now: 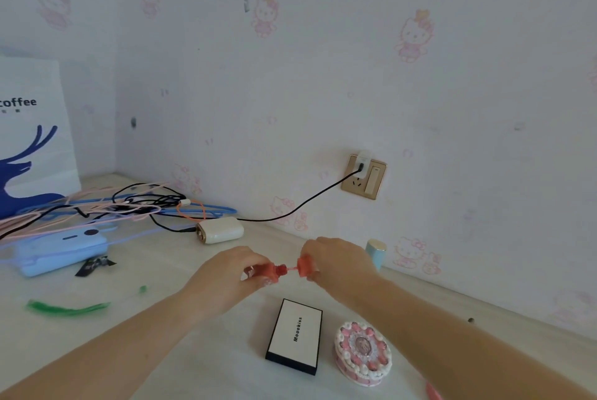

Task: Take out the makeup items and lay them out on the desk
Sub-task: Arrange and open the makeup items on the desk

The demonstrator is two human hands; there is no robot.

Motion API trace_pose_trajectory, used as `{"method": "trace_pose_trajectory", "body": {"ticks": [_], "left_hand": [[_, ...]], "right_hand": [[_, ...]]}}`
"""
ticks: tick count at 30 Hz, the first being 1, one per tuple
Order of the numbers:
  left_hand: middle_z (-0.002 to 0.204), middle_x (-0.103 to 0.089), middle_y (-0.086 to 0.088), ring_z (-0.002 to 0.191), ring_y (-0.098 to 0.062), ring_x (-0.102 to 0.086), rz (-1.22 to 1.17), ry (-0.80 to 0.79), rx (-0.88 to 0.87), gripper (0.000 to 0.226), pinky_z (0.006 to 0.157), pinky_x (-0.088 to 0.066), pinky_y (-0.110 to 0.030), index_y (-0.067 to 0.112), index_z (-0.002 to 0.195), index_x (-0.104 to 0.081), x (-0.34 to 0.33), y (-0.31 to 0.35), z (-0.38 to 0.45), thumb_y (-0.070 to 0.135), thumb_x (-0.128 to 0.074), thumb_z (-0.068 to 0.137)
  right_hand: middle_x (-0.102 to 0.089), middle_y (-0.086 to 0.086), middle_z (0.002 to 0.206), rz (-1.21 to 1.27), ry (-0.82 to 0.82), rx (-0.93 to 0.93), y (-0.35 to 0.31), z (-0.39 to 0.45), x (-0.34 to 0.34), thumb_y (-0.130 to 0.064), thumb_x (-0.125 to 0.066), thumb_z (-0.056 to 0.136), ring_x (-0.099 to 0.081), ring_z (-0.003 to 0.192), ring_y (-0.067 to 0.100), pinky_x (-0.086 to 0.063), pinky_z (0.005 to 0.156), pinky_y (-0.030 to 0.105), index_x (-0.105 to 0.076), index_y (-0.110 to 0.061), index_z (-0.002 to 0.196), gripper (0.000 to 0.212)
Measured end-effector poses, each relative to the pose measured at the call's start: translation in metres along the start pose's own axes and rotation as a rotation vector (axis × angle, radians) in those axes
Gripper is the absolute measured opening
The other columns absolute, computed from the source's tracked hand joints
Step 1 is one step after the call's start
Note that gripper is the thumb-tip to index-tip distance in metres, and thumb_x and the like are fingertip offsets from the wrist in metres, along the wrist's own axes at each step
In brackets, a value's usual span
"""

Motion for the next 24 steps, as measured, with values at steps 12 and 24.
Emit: {"method": "trace_pose_trajectory", "body": {"ticks": [12, 24], "left_hand": [[0.084, -0.073, 0.006, 0.080, -0.004, -0.069, -0.412, 0.096, 0.364, 0.008, 0.077, -0.046, -0.021, 0.020, 0.086, -0.065, -0.027, -0.060, 0.011, 0.015, -0.069, 0.081], [0.096, -0.070, 0.016, 0.098, -0.007, -0.063, -0.124, 0.073, 0.511, 0.031, 0.094, -0.046, -0.038, 0.035, 0.094, -0.068, -0.052, -0.090, 0.036, 0.054, -0.064, 0.069]], "right_hand": [[-0.068, -0.005, 0.098, 1.009, 0.023, -0.514, 0.034, 0.019, -0.087, -0.023, -0.074, 0.077, -0.061, 0.089, 0.009, -0.039, 0.064, 0.016, -0.060, -0.019, 0.098, 0.026], [-0.071, -0.001, 0.098, 0.959, -0.013, -0.548, 0.039, 0.046, -0.134, -0.022, -0.075, 0.075, -0.060, 0.085, 0.011, -0.040, 0.064, 0.018, -0.065, -0.019, 0.099, 0.025]]}}
Point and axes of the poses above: each hand's wrist, its own z-axis towards the middle knuckle, its own x-axis out of the back of the hand, y = z × x, the point moved 8 cm from there along z, towards the middle knuckle
